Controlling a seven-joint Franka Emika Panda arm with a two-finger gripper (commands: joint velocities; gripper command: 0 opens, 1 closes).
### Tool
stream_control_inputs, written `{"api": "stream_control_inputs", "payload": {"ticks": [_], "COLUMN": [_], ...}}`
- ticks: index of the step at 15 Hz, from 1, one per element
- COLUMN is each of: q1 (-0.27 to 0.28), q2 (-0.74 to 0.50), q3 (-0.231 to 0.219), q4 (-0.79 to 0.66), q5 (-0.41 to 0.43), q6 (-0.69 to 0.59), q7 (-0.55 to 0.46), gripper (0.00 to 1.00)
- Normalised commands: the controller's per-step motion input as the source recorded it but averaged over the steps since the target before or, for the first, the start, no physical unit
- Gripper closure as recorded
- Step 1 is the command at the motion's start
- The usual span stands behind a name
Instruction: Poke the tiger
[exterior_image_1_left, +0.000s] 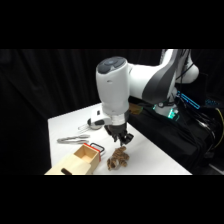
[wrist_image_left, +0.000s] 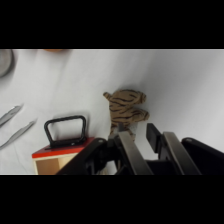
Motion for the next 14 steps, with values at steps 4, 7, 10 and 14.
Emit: {"api": "stream_control_inputs", "payload": {"ticks": [4, 7, 10, 14], "q1": [-0.068, -0.086, -0.151, -0.133], "q2": [-0.21, -0.18, -0.25, -0.23], "q3": [0.029, 0.012, -0.041, -0.06], "q4": [0.0, -0.02, -0.08, -0.09], "q5": [0.027, 0.048, 0.1, 0.134], "q6": [-0.19, -0.13, -0.08, -0.07], "q7": [-0.09, -0.11, -0.16, -0.11], "gripper": [0.04, 0.0, 0.0, 0.0]}}
